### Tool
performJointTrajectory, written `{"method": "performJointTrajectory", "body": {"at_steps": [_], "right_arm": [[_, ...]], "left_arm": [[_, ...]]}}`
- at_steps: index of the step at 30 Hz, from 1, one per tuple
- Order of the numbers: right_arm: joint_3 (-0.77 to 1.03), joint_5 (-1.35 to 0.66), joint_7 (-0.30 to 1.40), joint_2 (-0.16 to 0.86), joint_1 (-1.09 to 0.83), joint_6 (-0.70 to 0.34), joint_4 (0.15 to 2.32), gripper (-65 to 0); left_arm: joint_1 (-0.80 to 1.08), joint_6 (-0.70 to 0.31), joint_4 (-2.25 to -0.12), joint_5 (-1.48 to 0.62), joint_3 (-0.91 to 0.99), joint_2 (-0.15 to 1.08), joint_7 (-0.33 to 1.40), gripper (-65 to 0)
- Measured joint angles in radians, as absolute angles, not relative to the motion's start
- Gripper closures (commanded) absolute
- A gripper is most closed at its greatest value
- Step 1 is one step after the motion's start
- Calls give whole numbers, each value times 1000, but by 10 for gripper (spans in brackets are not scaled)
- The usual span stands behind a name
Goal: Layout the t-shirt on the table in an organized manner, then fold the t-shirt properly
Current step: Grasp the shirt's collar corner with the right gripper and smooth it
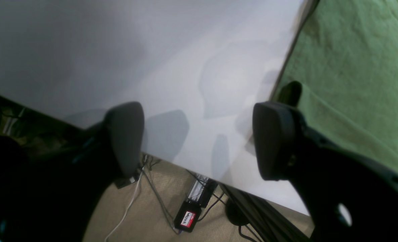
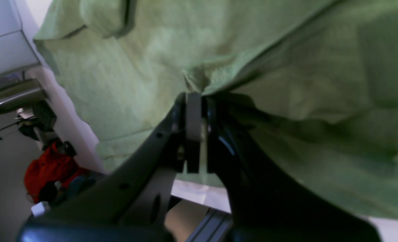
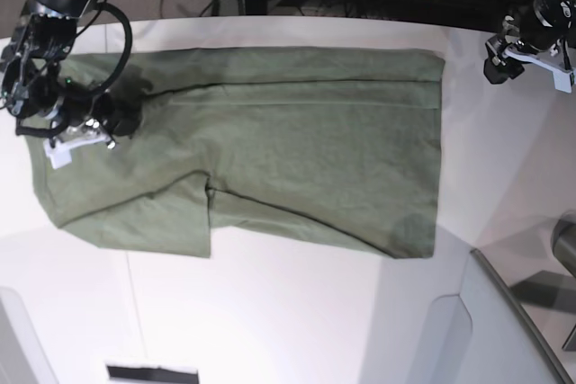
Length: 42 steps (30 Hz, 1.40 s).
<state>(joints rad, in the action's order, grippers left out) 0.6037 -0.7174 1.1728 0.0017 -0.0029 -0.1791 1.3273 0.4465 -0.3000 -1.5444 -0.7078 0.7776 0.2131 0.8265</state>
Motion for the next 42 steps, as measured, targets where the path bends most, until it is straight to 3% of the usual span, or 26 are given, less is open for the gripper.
{"method": "performJointTrajectory", "body": {"at_steps": [3, 10, 14, 17, 22, 26, 42], "right_arm": [[528, -712, 1168, 53, 25, -179, 1313, -83], [390, -724, 1132, 92, 69, -179, 1262, -347], [347, -717, 1129, 115, 75, -179, 1266, -375], [422, -740, 1108, 99, 36, -179, 1383, -329], [636, -707, 1124, 40, -118, -136, 1503, 0], [644, -727, 1115, 0, -159, -139, 1499, -8], [648, -727, 1003, 53, -181, -139, 1364, -5]], "left_arm": [[447, -300, -1544, -707, 778, 214, 827, -481], [447, -300, -1544, -707, 778, 214, 827, -481], [446, -300, -1544, -708, 777, 213, 827, -481], [447, -300, -1544, -708, 779, 214, 826, -481], [446, -300, -1544, -708, 780, 215, 826, -479], [442, -300, -1544, -707, 777, 215, 827, -479], [422, -300, -1543, -707, 778, 214, 827, -479]]}}
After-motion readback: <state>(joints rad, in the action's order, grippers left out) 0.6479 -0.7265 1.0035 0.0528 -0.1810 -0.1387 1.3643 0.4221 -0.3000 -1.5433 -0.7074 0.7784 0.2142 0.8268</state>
